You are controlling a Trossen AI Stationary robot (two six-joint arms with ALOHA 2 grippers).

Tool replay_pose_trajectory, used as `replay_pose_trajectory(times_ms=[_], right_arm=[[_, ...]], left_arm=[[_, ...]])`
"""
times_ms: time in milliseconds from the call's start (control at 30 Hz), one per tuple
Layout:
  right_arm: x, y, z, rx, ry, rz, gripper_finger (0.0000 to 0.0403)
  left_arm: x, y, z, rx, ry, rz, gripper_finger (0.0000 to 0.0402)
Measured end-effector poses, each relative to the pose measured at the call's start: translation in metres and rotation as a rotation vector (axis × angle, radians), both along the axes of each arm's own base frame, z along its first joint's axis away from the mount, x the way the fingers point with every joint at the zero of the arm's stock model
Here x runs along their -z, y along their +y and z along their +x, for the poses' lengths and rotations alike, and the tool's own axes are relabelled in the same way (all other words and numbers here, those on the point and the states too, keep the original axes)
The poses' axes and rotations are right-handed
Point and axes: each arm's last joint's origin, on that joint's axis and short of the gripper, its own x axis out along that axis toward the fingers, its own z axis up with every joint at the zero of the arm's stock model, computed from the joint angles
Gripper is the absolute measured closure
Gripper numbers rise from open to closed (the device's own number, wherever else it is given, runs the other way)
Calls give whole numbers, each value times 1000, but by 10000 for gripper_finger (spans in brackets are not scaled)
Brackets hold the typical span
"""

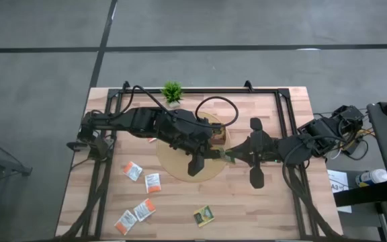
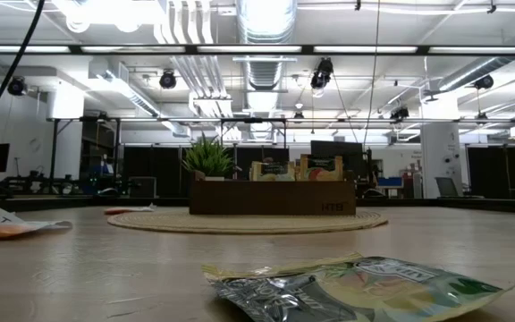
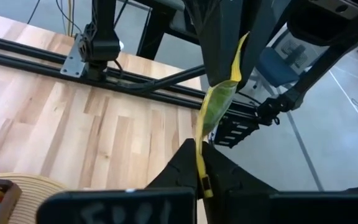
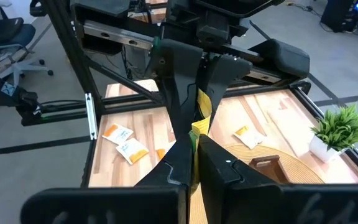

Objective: Pick & Place Tea
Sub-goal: Put the yellow tea bag into the middle section of the wooden organizer

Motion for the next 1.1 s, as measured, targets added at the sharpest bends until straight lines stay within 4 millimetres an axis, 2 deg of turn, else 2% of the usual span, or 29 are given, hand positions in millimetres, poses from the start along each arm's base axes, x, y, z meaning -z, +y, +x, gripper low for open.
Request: replay_pose_trajectory(times_ms=[233,467,633,900,1100], right_arm=[[0,0,0,8,1,17,375],[-9,-3,-6,23,-61,108,309],[-20,-9,-20,16,-107,148,267],[-34,-18,-47,-15,-154,180,246],[-36,-21,-53,-11,-158,179,257]], left_arm=[[2,0,-1,4,22,15,400],[5,3,-12,-1,102,48,401],[2,9,-25,-9,143,92,401],[6,37,-33,-47,228,150,401],[17,71,-31,-73,313,161,401]])
